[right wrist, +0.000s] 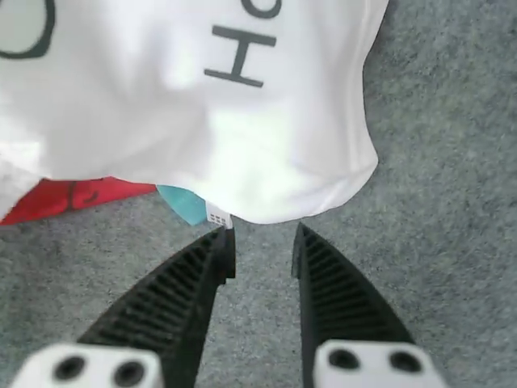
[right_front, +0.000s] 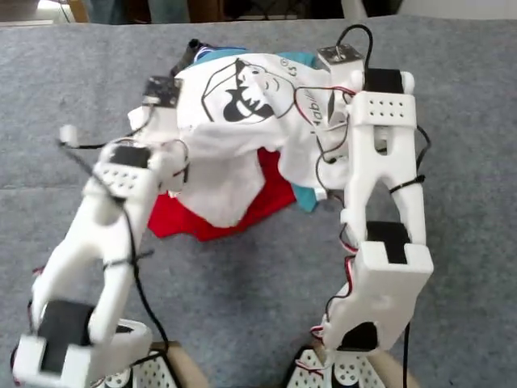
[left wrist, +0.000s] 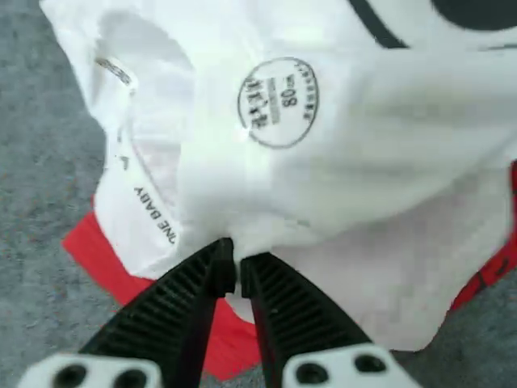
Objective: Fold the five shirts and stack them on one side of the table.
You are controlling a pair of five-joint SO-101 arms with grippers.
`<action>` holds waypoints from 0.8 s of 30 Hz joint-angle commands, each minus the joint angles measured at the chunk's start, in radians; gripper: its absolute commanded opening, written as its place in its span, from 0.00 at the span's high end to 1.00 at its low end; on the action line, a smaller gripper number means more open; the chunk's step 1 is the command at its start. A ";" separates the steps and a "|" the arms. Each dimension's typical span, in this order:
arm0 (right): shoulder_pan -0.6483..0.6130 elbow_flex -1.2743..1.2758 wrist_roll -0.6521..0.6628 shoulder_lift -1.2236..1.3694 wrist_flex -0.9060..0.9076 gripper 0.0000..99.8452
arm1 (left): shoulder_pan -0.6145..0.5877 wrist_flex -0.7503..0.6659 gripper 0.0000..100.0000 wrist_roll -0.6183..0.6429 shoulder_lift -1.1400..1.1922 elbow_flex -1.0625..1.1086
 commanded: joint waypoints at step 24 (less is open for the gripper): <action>-0.362 -0.375 -0.262 -0.054 0.035 0.68 | 0.349 0.683 0.89 -0.163 -0.758 -0.068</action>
